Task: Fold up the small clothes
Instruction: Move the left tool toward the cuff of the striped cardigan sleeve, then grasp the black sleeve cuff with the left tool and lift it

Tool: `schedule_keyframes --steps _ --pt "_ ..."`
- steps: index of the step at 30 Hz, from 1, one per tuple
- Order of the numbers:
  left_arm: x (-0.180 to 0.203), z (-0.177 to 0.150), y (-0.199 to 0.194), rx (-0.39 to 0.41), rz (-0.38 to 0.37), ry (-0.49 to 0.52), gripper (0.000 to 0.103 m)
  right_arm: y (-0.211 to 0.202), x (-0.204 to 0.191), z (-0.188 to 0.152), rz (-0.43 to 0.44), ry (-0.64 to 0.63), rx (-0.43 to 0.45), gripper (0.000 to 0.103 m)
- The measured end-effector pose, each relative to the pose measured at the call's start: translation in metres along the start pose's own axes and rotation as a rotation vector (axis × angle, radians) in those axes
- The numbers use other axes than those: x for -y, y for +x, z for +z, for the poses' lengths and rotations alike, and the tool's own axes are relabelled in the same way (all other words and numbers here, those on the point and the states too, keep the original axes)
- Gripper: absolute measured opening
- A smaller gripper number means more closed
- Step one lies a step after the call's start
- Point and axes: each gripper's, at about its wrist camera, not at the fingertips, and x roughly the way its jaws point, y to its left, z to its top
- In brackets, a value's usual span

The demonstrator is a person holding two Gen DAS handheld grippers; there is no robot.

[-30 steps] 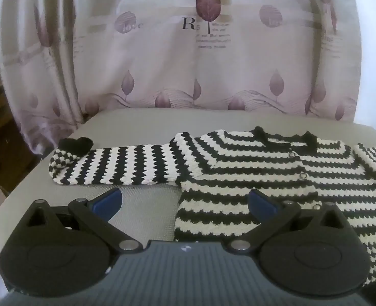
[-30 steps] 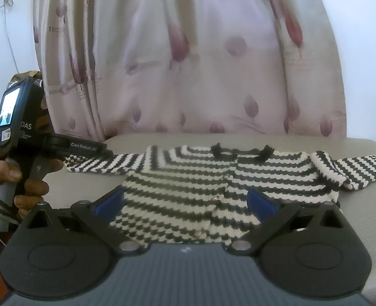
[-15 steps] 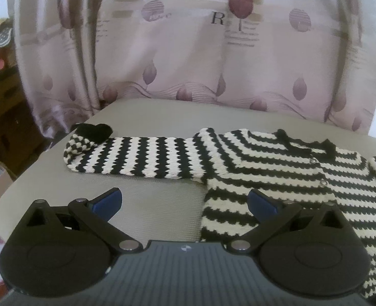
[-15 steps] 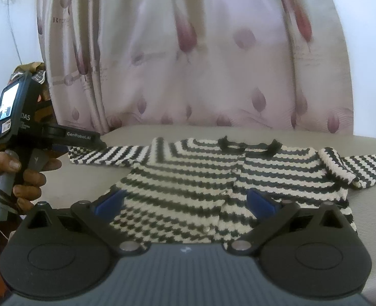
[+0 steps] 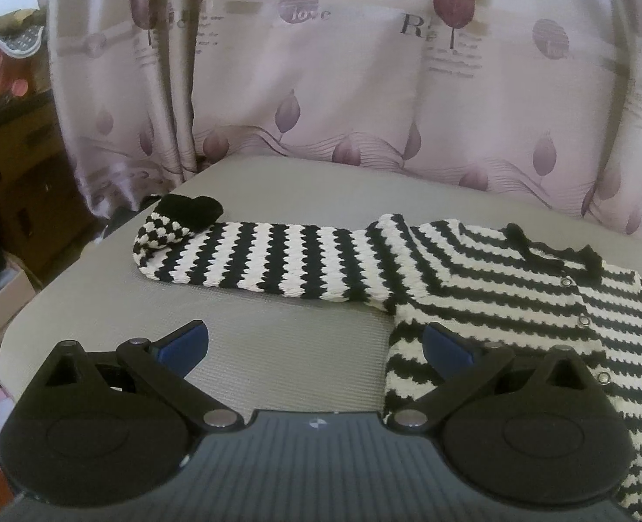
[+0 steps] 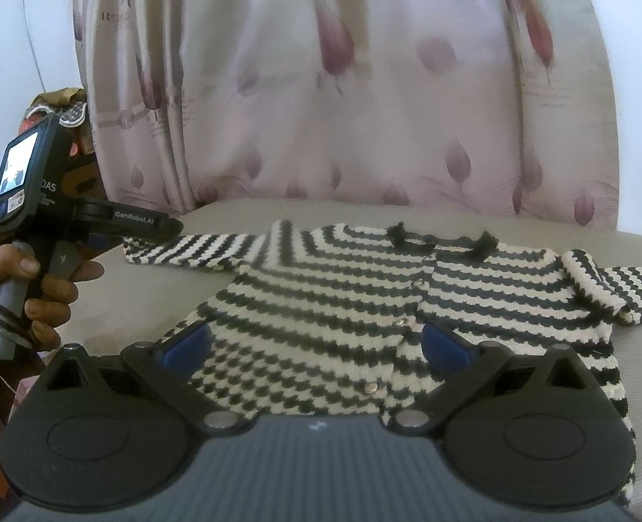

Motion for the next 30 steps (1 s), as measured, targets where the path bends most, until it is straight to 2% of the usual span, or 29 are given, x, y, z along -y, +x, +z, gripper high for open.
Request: schedule_keyframes --steps 7,12,14,18,21,23,25,27,29,30 --pt "-0.021 -0.004 0.023 0.002 -0.011 0.034 0.103 0.006 -0.001 0.0 0.004 0.001 -0.022 0.103" --pt "-0.049 -0.005 0.045 0.108 0.099 0.162 0.097 0.012 0.002 0.0 0.009 0.019 -0.043 0.103" --pt "-0.066 0.0 0.058 0.146 0.118 0.185 0.093 0.016 0.003 -0.001 0.008 0.023 -0.054 0.103" --pt "-0.107 0.022 0.09 0.198 0.181 0.179 0.094 0.024 0.003 -0.002 0.007 0.022 -0.075 0.103" --pt "-0.143 0.046 0.117 0.168 0.151 0.107 0.099 0.03 0.002 -0.004 0.0 0.016 -0.095 0.103" --pt "-0.165 0.06 0.138 0.13 0.085 0.055 0.101 0.036 0.004 -0.006 -0.006 0.022 -0.111 0.103" --pt "-0.18 0.067 0.162 0.081 0.062 0.013 0.101 0.041 0.004 -0.007 -0.009 0.03 -0.128 0.103" --pt "-0.185 0.071 0.181 0.042 0.071 0.009 0.097 0.047 0.002 -0.008 -0.014 0.027 -0.141 0.103" --pt "-0.19 0.069 0.195 0.016 0.042 0.005 0.096 0.051 0.0 -0.009 -0.016 0.021 -0.153 0.103" --pt "-0.191 0.068 0.202 -0.006 0.013 0.011 0.089 0.052 -0.001 -0.009 -0.017 0.018 -0.157 0.103"
